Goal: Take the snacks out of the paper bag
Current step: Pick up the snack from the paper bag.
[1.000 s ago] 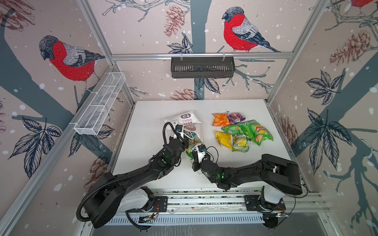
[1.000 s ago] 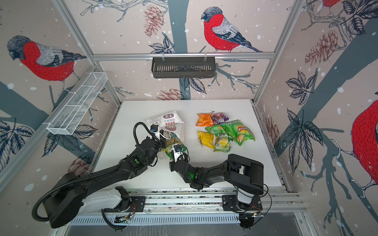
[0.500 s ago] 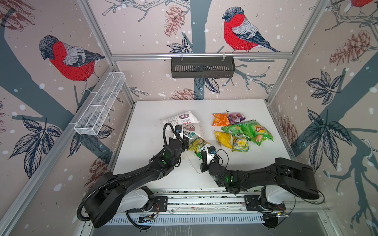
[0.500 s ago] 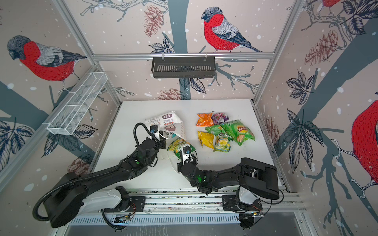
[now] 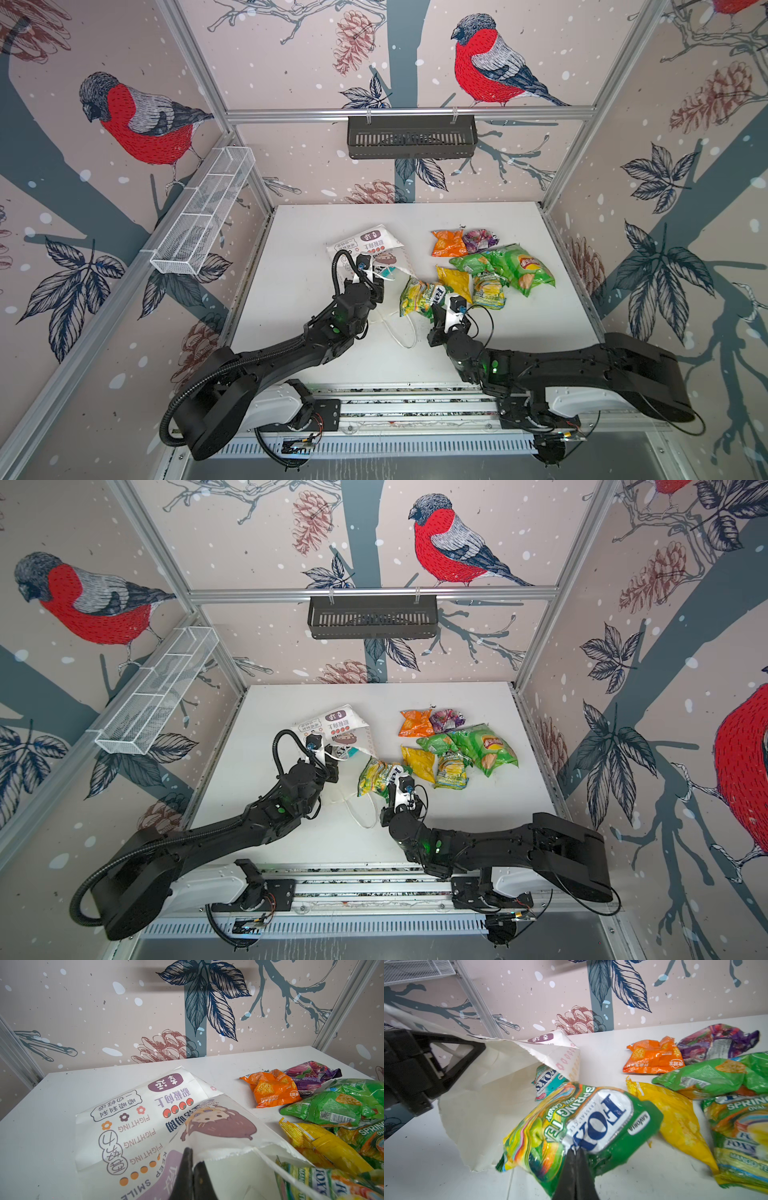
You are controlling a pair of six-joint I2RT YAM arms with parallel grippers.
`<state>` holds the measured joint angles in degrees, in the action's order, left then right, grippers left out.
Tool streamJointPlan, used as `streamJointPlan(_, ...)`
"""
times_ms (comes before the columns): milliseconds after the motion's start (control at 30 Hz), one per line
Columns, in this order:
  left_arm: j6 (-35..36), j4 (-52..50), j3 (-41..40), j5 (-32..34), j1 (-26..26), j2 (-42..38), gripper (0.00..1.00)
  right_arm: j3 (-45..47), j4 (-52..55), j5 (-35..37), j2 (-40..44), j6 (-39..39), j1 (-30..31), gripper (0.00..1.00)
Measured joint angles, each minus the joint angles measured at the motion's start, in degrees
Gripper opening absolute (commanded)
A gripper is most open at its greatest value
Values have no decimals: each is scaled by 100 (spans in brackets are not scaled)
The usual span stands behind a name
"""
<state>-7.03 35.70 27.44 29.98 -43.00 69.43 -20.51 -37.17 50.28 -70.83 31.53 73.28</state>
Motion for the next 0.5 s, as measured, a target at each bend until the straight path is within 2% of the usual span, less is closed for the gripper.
streamJointPlan(500, 59, 4, 0, 17, 0, 66, 0, 511, 1123, 426, 1825, 289, -398, 0)
